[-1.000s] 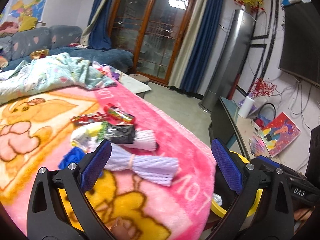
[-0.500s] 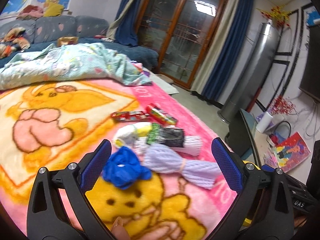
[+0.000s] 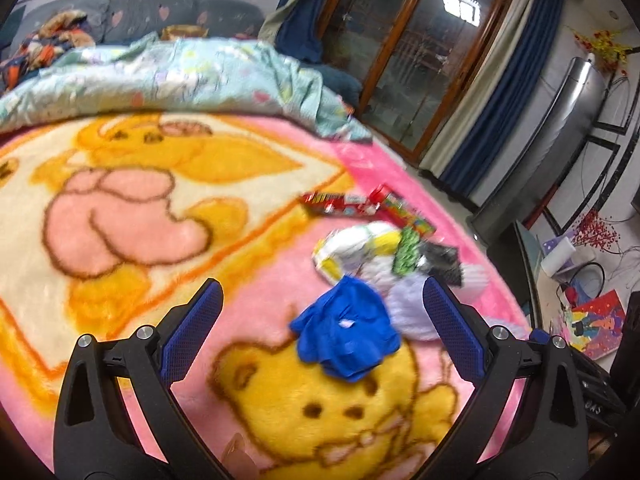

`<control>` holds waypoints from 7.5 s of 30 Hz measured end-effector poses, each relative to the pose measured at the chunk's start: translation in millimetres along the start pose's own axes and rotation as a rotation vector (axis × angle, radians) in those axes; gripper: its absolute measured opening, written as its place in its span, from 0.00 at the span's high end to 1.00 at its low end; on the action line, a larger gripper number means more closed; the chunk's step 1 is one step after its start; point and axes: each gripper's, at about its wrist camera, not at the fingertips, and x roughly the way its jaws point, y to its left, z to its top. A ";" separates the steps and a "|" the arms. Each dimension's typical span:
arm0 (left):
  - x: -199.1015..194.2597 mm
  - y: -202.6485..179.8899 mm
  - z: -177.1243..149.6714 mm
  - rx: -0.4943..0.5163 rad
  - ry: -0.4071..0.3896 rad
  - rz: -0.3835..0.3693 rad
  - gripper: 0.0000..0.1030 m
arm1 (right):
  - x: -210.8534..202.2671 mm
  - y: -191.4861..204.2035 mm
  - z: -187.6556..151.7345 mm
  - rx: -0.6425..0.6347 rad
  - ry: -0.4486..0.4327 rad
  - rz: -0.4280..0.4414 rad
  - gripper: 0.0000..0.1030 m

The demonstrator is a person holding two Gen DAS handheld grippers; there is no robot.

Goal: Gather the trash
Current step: 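Move both open grippers back to the remaining trash, then grasp the blue glove with the left gripper while the right grasps the white foam mesh, then carry the blue glove and white foam mesh toward the bin, then open the right gripper over the bin while the left releases the blue glove, then move both open grippers back to the trash on the blanket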

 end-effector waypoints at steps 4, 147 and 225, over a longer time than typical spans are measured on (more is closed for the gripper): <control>15.4 7.9 -5.7 -0.023 0.068 -0.029 0.11 | 17.3 -7.5 1.4 0.032 0.029 0.014 0.29; 24.6 -303.0 -144.3 0.697 0.250 -0.506 0.84 | -147.2 -220.5 -116.7 0.587 -0.097 -0.366 0.77; -18.9 -75.5 -5.1 0.146 -0.125 -0.045 0.11 | -75.6 2.0 -1.4 -0.086 -0.157 -0.081 0.26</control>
